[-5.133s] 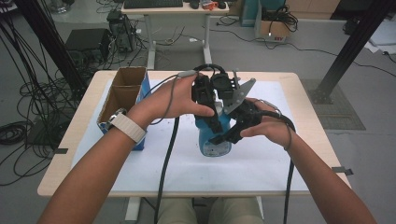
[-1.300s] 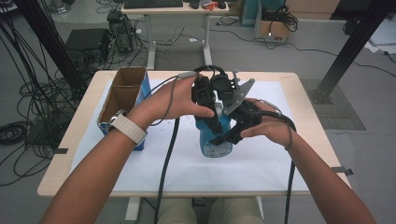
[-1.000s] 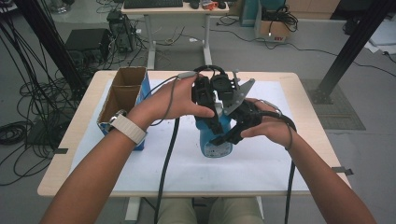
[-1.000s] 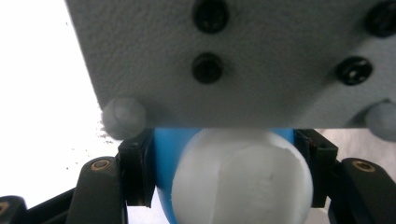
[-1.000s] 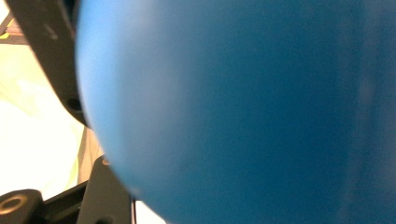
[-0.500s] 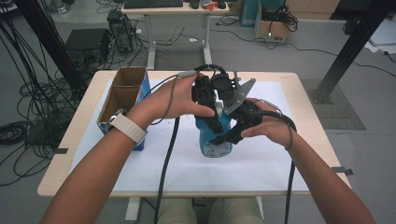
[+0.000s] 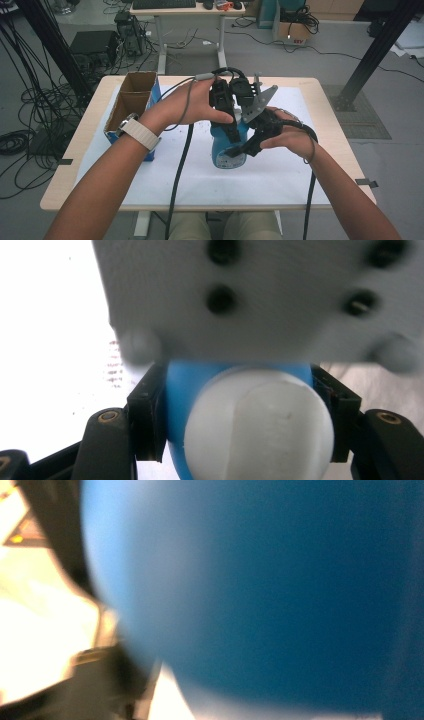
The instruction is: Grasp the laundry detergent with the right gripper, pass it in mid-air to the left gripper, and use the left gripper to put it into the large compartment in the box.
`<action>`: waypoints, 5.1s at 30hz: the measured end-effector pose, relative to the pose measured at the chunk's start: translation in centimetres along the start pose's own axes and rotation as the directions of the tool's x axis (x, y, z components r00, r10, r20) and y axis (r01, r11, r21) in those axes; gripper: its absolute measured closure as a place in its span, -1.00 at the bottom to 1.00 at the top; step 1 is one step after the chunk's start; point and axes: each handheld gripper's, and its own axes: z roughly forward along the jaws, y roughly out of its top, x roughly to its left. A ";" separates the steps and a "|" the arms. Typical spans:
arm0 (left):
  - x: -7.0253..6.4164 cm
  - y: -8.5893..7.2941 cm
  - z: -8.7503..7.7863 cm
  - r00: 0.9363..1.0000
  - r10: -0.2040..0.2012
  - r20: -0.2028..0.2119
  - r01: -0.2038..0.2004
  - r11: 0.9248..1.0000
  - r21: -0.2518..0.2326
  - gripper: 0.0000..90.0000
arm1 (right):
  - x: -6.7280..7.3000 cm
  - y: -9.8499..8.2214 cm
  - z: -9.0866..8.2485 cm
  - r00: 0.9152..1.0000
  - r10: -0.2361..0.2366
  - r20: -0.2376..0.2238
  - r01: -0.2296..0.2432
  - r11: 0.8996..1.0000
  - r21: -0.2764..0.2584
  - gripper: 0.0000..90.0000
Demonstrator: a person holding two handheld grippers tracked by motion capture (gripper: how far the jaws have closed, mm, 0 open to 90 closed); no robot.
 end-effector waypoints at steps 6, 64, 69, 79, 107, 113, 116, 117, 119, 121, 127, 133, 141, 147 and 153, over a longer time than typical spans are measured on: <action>0.2 -0.6 0.1 1.000 -0.028 -0.006 0.028 0.999 0.037 -0.16 | -0.5 -3.7 -1.8 0.995 0.096 0.010 -0.096 0.995 -0.019 -0.80; 6.6 -6.8 -17.1 0.501 -0.827 -0.255 0.825 0.545 -0.148 -0.17 | -3.5 -14.7 -10.6 0.877 0.310 0.367 -0.416 0.872 0.257 -0.90; 6.8 -8.0 -18.4 0.454 -0.853 -0.258 0.847 0.503 -0.170 -0.17 | -3.2 -14.9 -10.9 0.862 0.334 0.382 -0.447 0.856 0.260 -0.90; 7.2 -10.6 -19.0 0.371 -0.890 -0.264 0.885 0.425 -0.191 -0.17 | -3.2 -14.4 -11.6 0.852 0.336 0.401 -0.456 0.853 0.255 -0.90; 9.3 -16.3 -15.5 0.197 -0.945 -0.259 0.948 0.252 -0.197 -0.17 | -3.3 -15.2 -11.6 0.846 0.347 0.406 -0.463 0.855 0.235 -0.90; 9.6 -17.9 -14.0 0.169 -0.949 -0.266 0.953 0.226 -0.203 -0.17 | -3.4 -15.4 -11.6 0.844 0.352 0.405 -0.468 0.853 0.233 -0.90; 9.7 -18.5 -13.4 0.150 -0.952 -0.267 0.954 0.211 -0.214 -0.17 | -3.5 -15.3 -11.5 0.843 0.354 0.405 -0.467 0.855 0.226 -0.90; 9.7 -18.7 -13.2 0.144 -0.954 -0.264 0.956 0.204 -0.213 -0.17 | -3.5 -15.3 -11.4 0.844 0.353 0.404 -0.466 0.855 0.227 -0.90; 9.9 -19.2 -12.8 0.137 -0.955 -0.262 0.957 0.196 -0.215 -0.17 | -3.5 -15.2 -11.3 0.844 0.354 0.402 -0.467 0.854 0.228 -0.90; 10.0 -19.6 -12.5 0.131 -0.957 -0.260 0.957 0.190 -0.218 -0.17 | -3.6 -15.3 -11.2 0.842 0.358 0.403 -0.471 0.853 0.226 -0.90; 10.2 -20.4 -11.3 0.126 -0.959 -0.252 0.958 0.184 -0.222 -0.17 | -3.6 -15.5 -11.2 0.839 0.364 0.405 -0.477 0.850 0.224 -0.90; 10.5 -21.2 -9.4 0.113 -0.963 -0.246 0.964 0.166 -0.208 -0.17 | -3.7 -15.6 -11.1 0.836 0.369 0.407 -0.483 0.847 0.224 -0.90; 10.8 -21.8 -6.9 0.108 -0.962 -0.252 0.967 0.160 -0.197 -0.17 | -3.6 -15.8 -11.2 0.825 0.387 0.412 -0.502 0.837 0.220 -0.90; 10.9 -22.4 -5.0 0.107 -0.960 -0.260 0.963 0.165 -0.213 -0.17 | -3.6 -15.9 -11.6 0.824 0.384 0.417 -0.504 0.832 0.231 -0.90; 10.8 -23.6 -2.7 0.099 -0.962 -0.254 0.963 0.157 -0.220 -0.17 | -3.5 -16.2 -11.8 0.817 0.392 0.423 -0.516 0.824 0.234 -0.90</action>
